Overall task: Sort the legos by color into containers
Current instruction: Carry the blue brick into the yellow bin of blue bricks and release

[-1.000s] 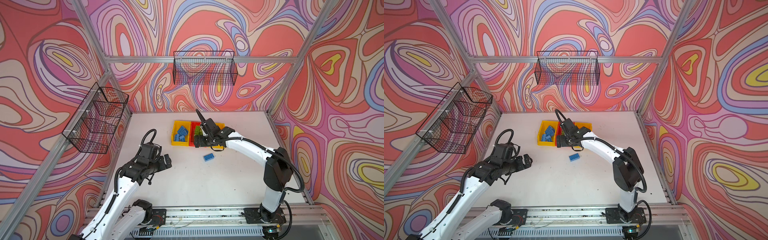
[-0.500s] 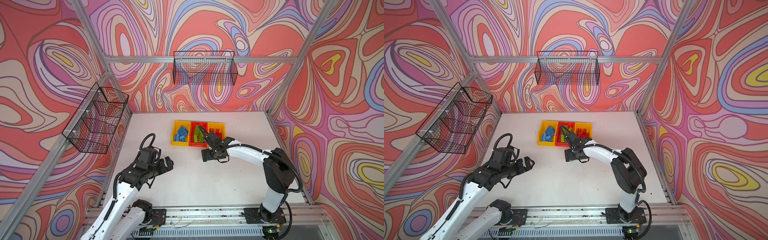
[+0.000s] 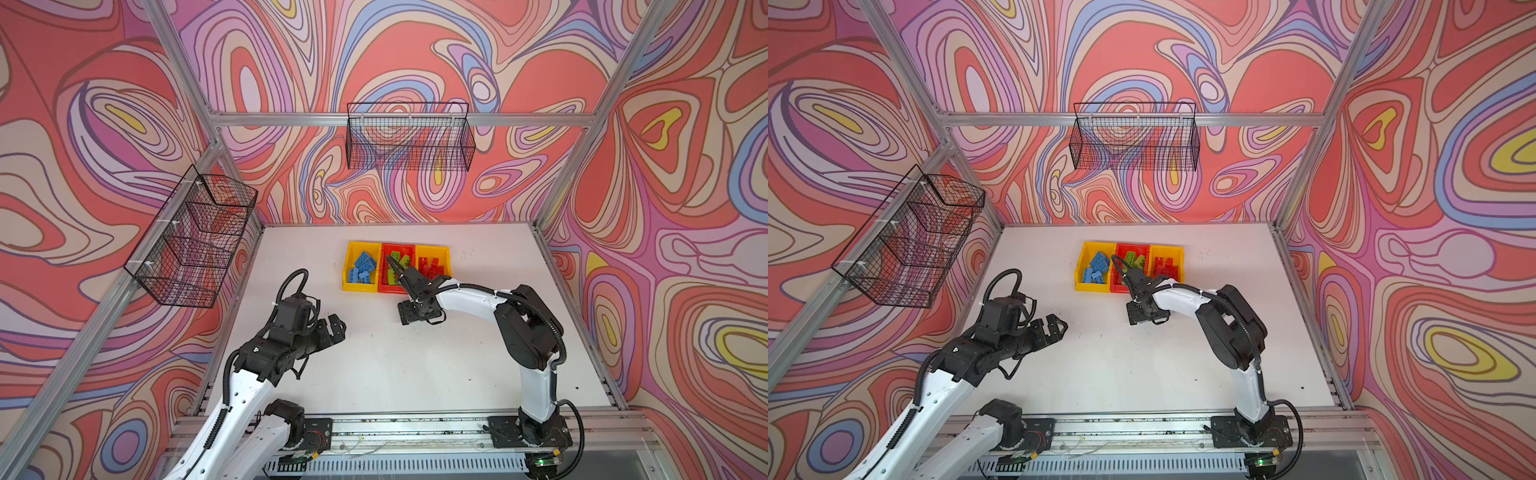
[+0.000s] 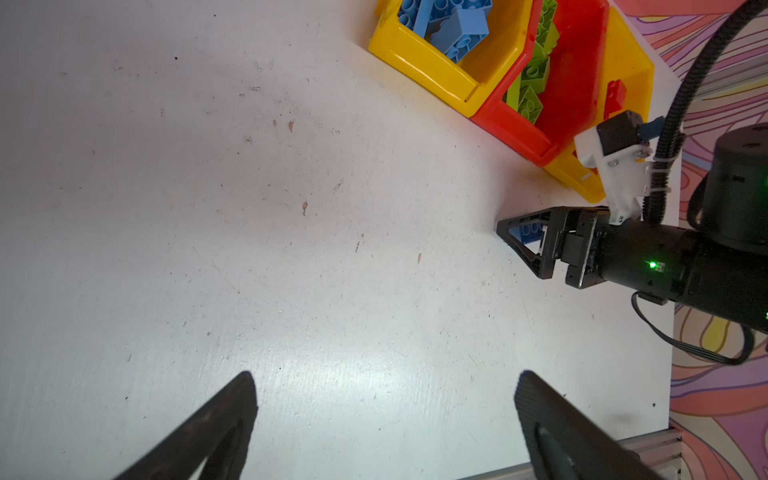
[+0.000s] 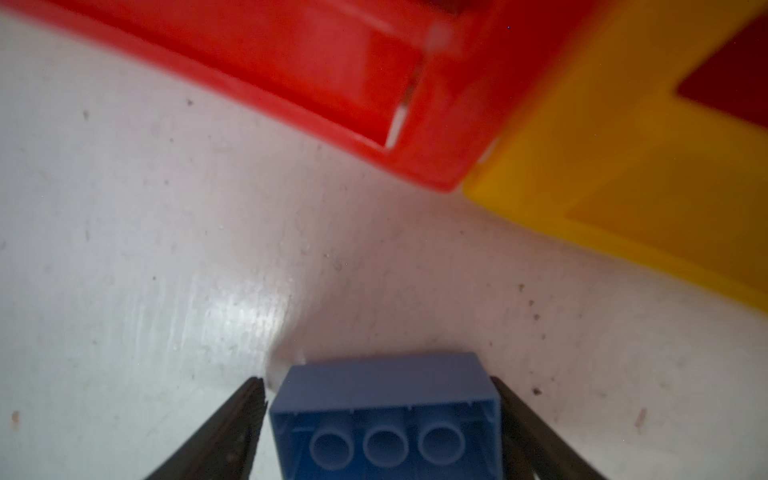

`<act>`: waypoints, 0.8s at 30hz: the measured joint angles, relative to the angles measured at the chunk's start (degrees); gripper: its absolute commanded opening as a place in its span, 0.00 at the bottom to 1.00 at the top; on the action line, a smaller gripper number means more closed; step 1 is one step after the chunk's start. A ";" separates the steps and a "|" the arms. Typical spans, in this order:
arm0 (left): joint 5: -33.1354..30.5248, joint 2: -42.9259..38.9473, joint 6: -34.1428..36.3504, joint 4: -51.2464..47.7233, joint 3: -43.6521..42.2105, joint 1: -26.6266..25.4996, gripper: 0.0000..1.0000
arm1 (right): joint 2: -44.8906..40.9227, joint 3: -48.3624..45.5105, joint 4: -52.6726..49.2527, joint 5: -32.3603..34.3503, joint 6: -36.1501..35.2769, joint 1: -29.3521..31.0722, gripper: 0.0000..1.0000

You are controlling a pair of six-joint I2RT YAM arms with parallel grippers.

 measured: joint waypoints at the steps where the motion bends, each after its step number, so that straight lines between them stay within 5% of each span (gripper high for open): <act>1: -0.13 0.02 0.04 -0.04 0.00 0.00 1.00 | 0.07 0.42 -0.22 0.15 -0.02 0.00 0.55; 7: -1.75 0.28 1.09 -0.22 0.00 0.00 1.00 | 0.04 4.42 -3.72 0.52 0.94 0.00 0.50; 14: -3.98 2.45 2.32 -0.20 0.42 0.00 1.00 | 0.17 19.87 -4.90 -1.57 1.40 0.00 0.50; 24: -7.37 7.78 5.25 -0.17 5.46 0.00 1.00 | 3.45 26.16 13.46 -5.73 -1.03 1.01 0.51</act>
